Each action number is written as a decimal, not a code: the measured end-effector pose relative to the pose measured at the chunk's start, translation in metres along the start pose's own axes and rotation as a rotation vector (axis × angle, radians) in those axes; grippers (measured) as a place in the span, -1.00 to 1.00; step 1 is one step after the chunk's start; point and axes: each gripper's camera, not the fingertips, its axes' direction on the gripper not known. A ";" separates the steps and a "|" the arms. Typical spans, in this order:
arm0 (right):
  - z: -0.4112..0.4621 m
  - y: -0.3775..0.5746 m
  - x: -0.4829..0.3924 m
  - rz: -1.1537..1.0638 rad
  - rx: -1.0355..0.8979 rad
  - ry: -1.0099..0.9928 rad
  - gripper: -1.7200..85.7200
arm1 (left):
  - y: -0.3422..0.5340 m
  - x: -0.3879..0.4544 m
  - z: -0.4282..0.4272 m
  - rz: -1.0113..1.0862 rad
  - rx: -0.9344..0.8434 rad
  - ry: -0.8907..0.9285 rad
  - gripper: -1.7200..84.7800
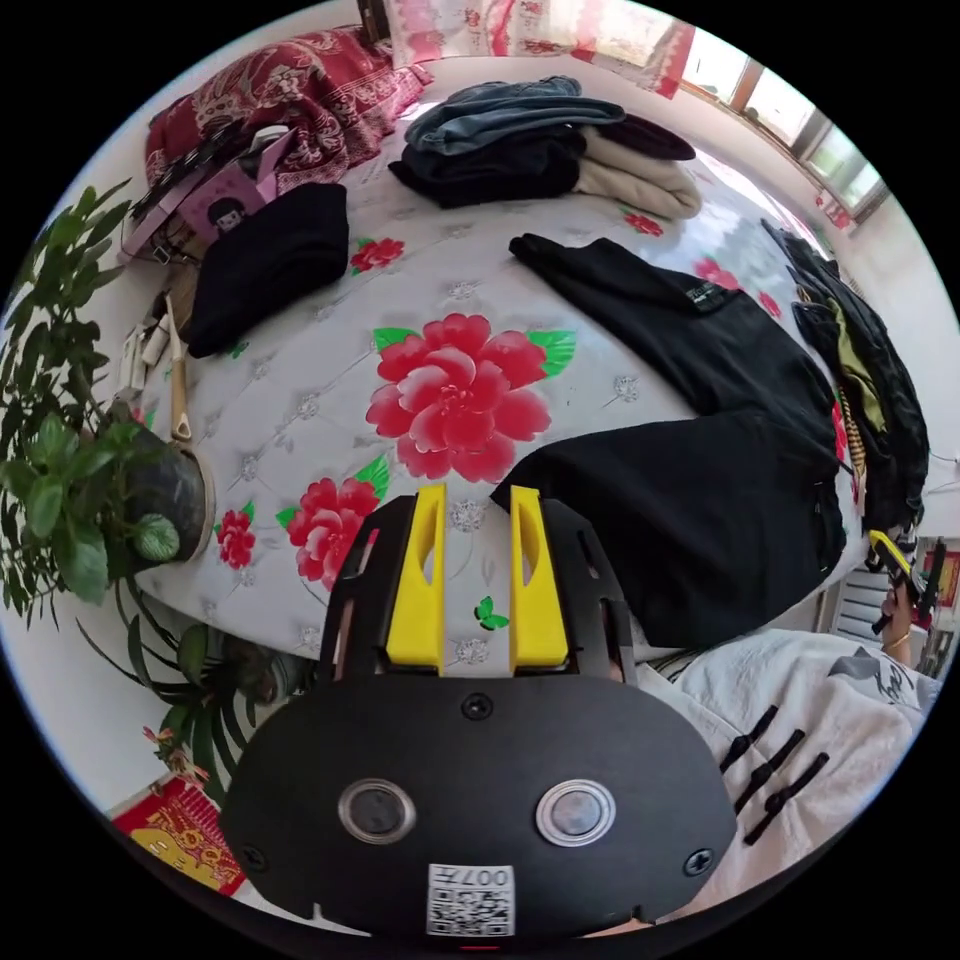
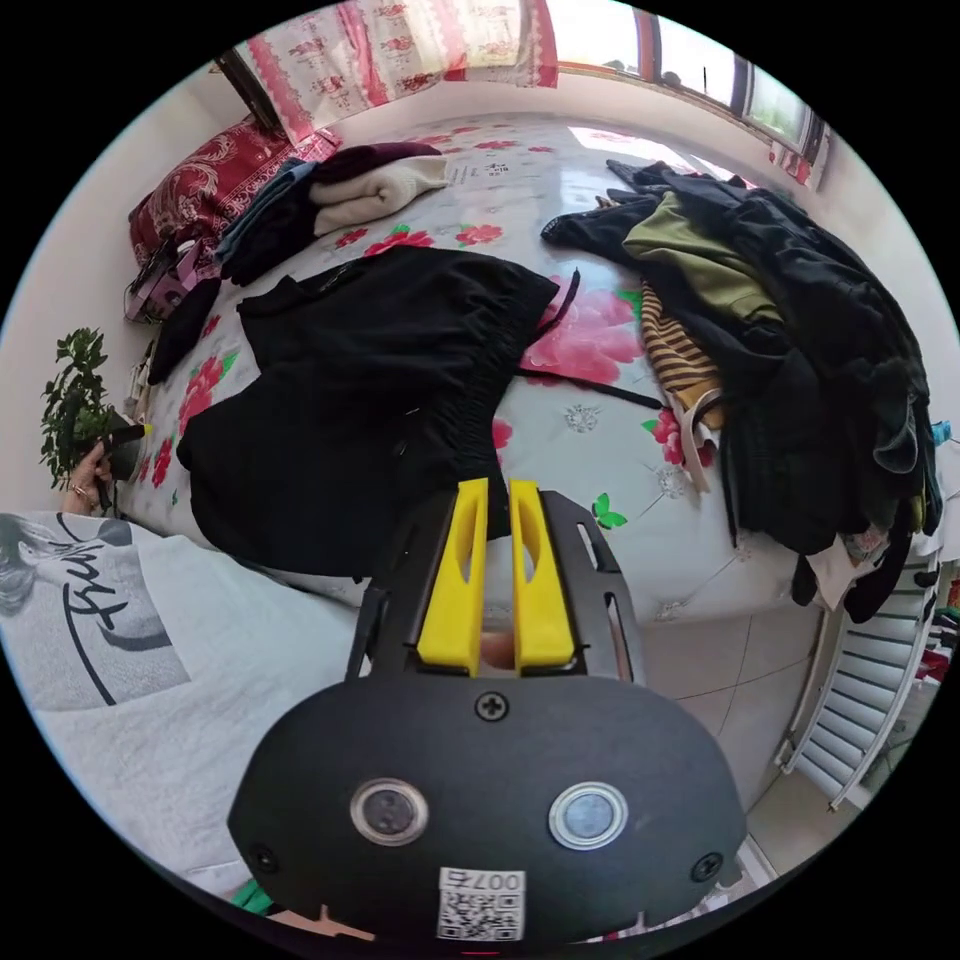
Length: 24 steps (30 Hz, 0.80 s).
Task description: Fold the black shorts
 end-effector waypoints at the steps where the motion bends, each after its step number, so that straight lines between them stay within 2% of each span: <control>1: 0.005 -0.002 -0.001 -0.012 -0.016 -0.024 -0.92 | 0.004 -0.002 0.001 -0.006 0.001 0.012 -0.74; 7: 0.044 -0.017 -0.006 -0.061 -0.070 -0.112 -0.88 | 0.024 -0.001 0.018 -0.031 0.032 0.284 -0.75; 11: 0.083 -0.023 -0.007 -0.076 -0.214 -0.067 -0.86 | 0.016 0.018 0.070 -0.020 -0.110 0.240 -0.72; 13: 0.071 -0.029 -0.010 -0.086 -0.179 -0.045 -0.84 | 0.014 0.023 0.068 -0.011 -0.070 0.173 -0.75; 16: 0.047 -0.037 -0.018 -0.127 -0.085 0.000 -0.83 | 0.000 0.034 0.066 0.046 -0.037 0.272 -0.78; 19: 0.036 -0.050 -0.028 -0.163 -0.037 0.014 -0.82 | -0.019 0.053 0.056 0.130 0.015 0.273 -0.88; 22: 0.032 -0.065 -0.044 -0.210 -0.003 -0.043 -0.82 | -0.040 0.077 0.029 0.238 0.100 0.449 -0.95; 24: 0.033 -0.074 -0.058 -0.250 0.013 -0.100 -0.82 | -0.046 0.103 0.002 0.392 0.182 0.522 -0.90</control>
